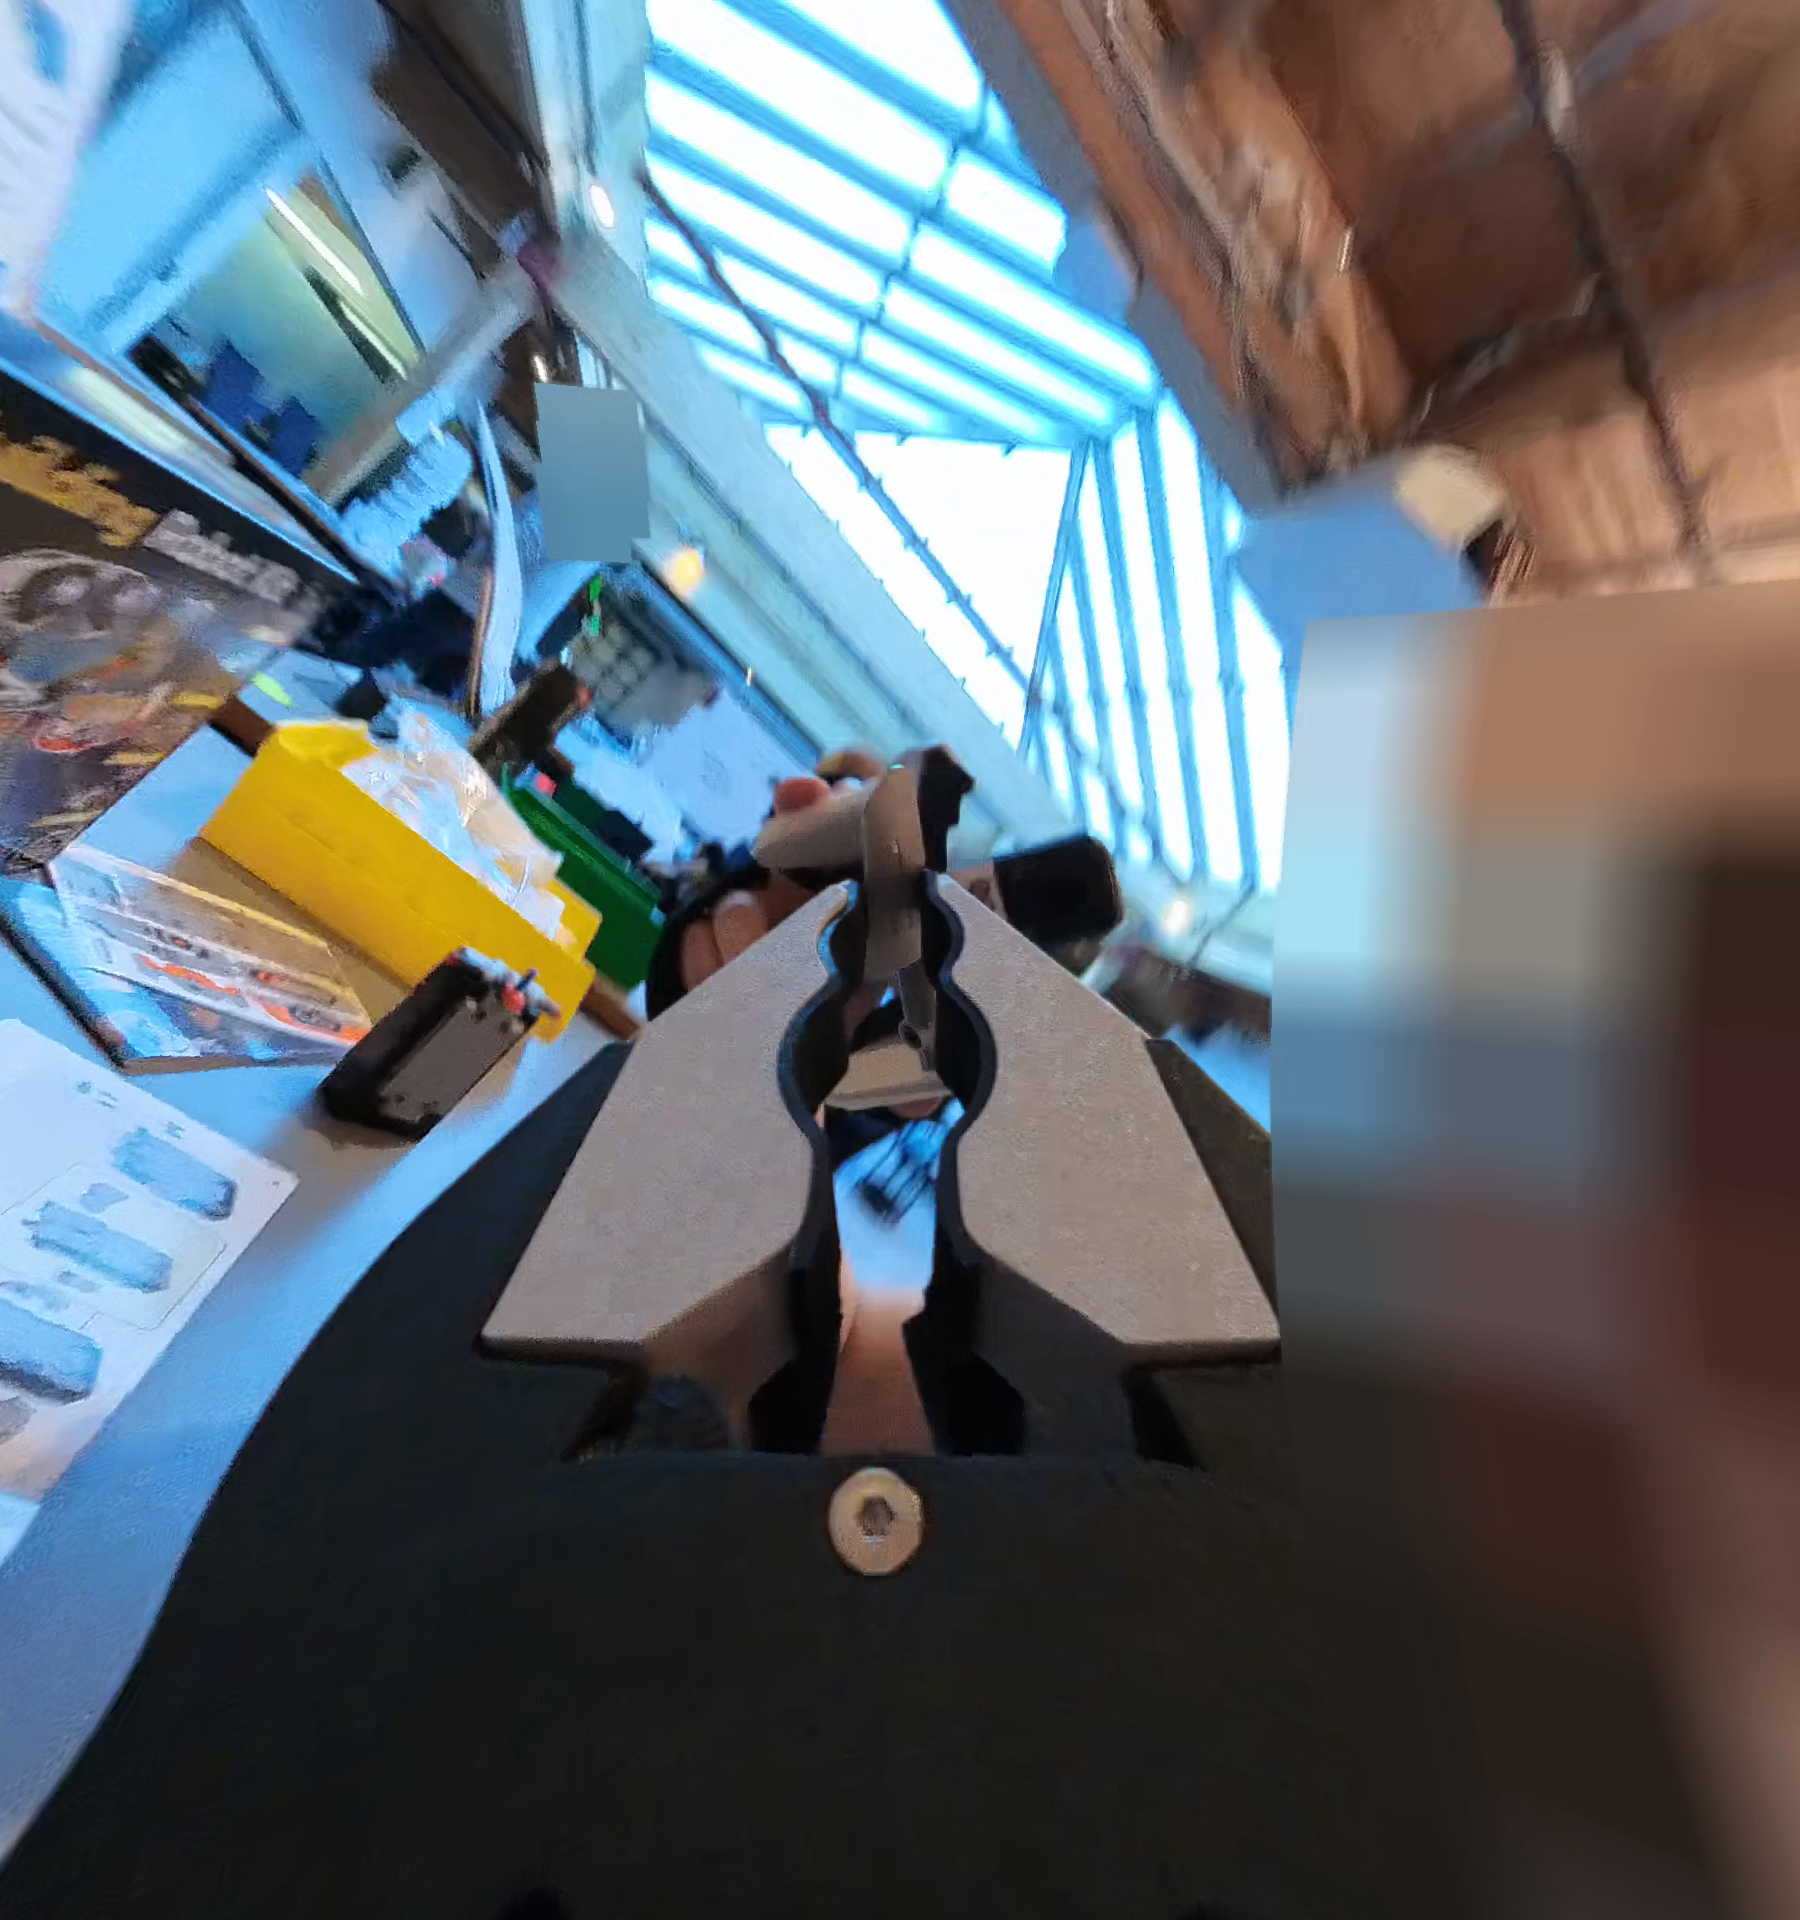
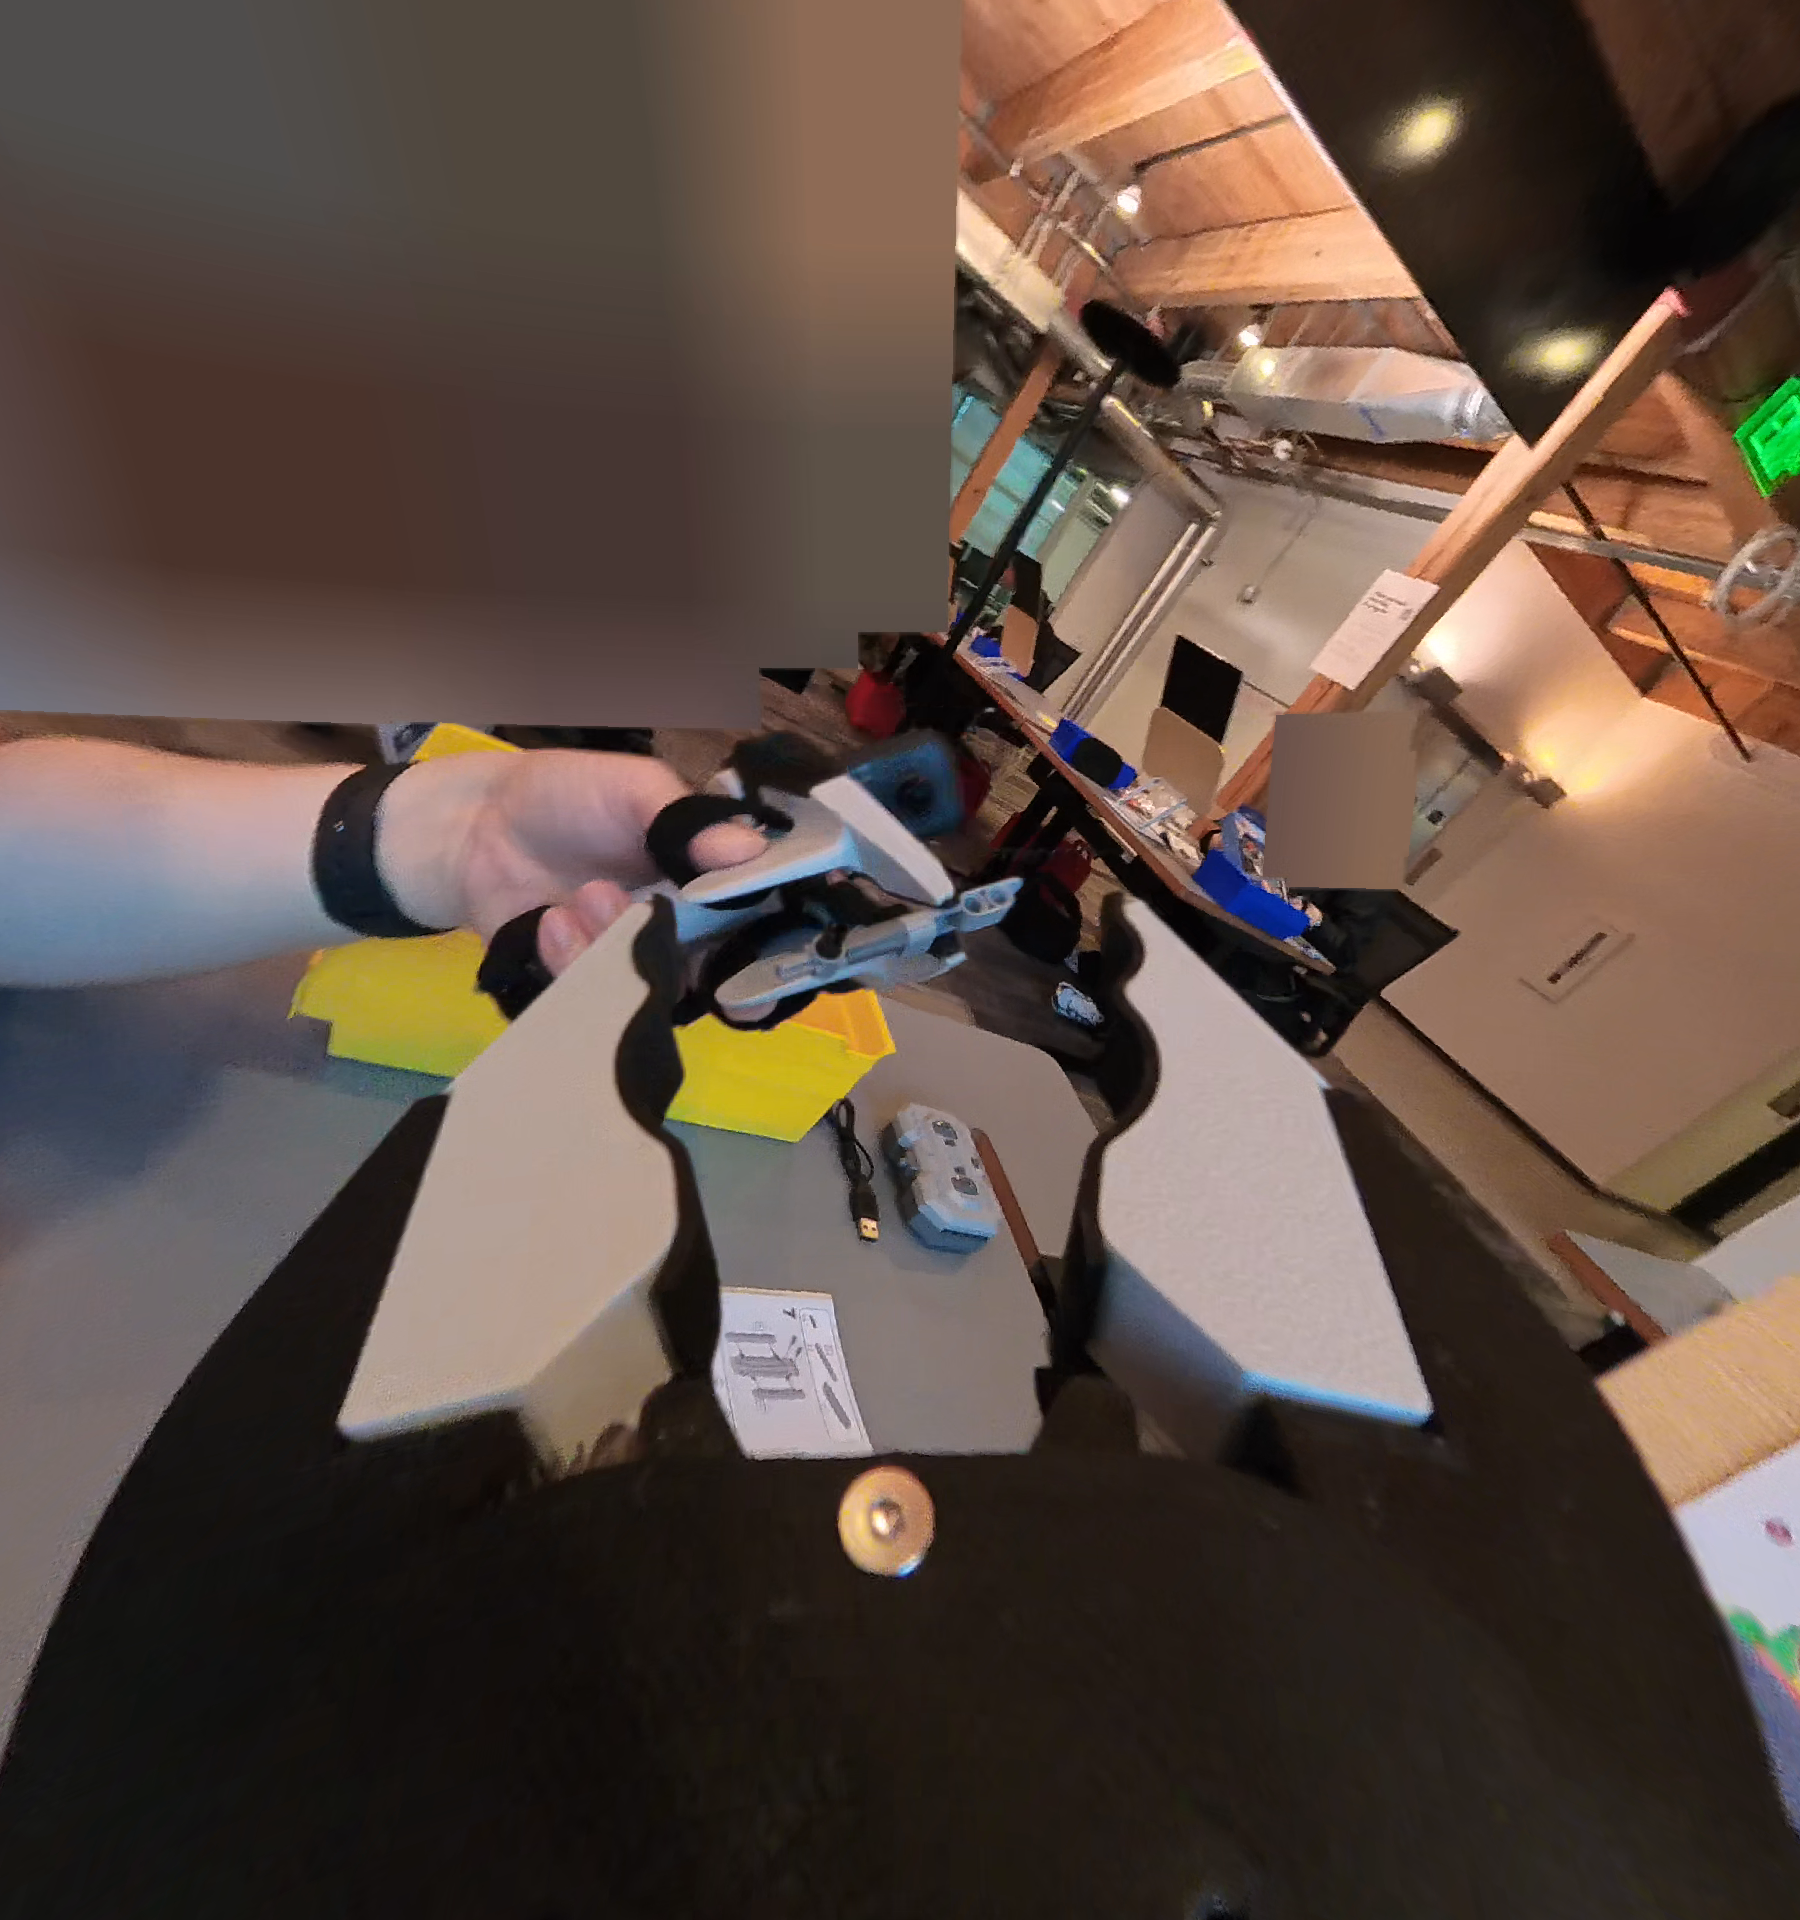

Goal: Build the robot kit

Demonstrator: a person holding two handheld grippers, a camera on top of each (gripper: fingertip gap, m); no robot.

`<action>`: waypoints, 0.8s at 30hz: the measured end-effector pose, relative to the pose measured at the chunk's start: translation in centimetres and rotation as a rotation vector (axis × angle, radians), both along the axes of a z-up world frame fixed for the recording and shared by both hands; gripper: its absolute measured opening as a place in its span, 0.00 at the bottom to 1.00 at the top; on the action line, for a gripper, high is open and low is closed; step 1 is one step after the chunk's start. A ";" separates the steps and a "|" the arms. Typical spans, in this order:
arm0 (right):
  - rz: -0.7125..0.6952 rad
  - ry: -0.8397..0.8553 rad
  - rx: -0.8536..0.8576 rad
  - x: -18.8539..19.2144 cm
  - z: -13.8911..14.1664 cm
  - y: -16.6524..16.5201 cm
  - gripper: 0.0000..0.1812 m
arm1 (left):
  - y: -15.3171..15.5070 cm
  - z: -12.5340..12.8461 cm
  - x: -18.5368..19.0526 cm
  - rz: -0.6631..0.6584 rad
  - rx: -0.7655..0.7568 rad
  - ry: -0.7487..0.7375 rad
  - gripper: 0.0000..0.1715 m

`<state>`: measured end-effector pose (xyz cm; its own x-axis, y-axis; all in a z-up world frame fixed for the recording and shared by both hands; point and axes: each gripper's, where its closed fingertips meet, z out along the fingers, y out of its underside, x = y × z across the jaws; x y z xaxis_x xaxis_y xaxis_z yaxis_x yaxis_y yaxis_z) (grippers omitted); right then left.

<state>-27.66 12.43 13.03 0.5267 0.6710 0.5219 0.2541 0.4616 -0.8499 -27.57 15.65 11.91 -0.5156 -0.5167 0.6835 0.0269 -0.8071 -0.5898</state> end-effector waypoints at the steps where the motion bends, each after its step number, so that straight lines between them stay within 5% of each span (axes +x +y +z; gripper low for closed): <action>1: -0.019 0.025 -0.033 0.9 0.0 0.6 0.42 | 1.1 -0.3 0.1 0.019 -0.086 -0.025 0.04; 4: -0.063 0.022 -0.148 2.6 -1.4 2.2 0.34 | 2.9 -1.9 0.7 0.003 -0.229 -0.030 0.04; 9: -0.133 -0.001 -0.253 3.4 -3.2 3.9 0.24 | 4.8 -3.5 1.0 0.097 -0.257 0.012 0.04; 15: -0.188 -0.028 -0.395 3.2 -5.0 4.9 0.23 | 6.7 -4.2 0.6 0.245 -0.300 0.006 0.04; 24: -0.181 0.112 -0.481 1.8 -5.2 6.0 0.18 | 7.0 -3.9 0.3 0.280 -0.377 -0.064 0.03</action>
